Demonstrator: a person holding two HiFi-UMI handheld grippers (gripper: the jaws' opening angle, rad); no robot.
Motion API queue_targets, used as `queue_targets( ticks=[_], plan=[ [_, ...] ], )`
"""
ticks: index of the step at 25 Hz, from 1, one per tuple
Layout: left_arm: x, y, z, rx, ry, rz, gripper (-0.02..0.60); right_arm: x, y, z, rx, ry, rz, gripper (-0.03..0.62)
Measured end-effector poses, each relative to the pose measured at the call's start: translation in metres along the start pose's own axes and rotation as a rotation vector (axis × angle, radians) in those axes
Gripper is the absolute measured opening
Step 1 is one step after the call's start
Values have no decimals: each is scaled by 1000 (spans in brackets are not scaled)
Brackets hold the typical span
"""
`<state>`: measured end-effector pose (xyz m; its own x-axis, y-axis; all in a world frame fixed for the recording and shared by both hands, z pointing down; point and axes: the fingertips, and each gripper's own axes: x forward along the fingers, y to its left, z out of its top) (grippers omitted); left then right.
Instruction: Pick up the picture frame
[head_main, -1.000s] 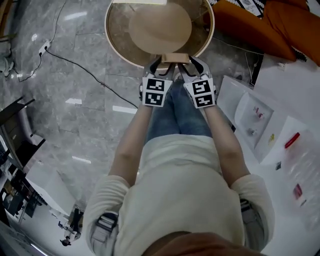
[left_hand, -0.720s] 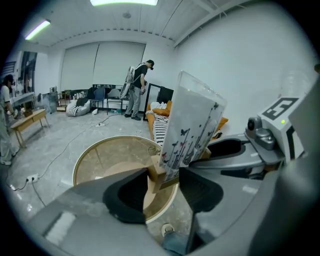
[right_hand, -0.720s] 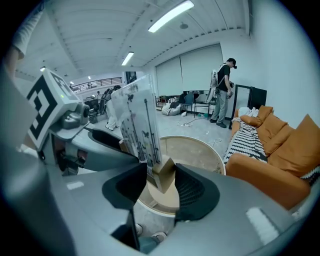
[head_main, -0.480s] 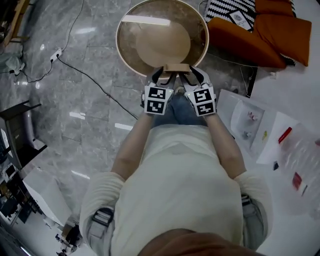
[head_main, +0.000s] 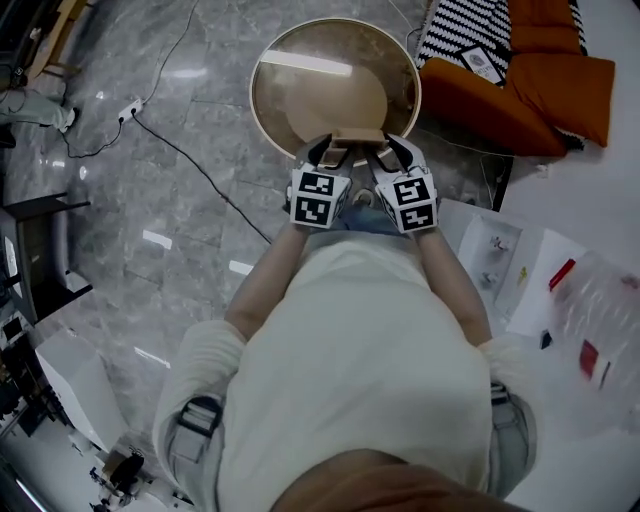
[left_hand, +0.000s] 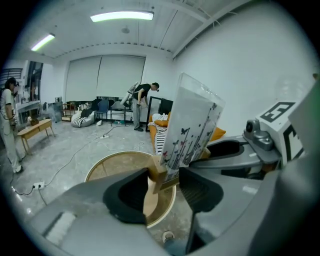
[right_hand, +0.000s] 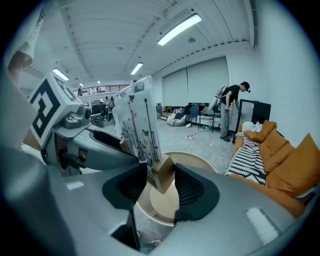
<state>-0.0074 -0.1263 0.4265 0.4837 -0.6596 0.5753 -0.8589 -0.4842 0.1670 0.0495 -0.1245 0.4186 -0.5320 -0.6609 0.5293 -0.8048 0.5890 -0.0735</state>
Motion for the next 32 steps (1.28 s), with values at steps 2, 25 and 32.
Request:
queue_targets(
  ticks=[2,25,32],
  plan=[
    [-5,-2,6,3,-1,-5,195,-4,1,7,-3,-11,4,173],
    [-18,-1,27,12,-28,3,189,-12,-1,30,-67,-44,22,158],
    [-17,0,24,-1,-28,3,189,-12,-1,28,-73,-46,27,156]
  ],
)
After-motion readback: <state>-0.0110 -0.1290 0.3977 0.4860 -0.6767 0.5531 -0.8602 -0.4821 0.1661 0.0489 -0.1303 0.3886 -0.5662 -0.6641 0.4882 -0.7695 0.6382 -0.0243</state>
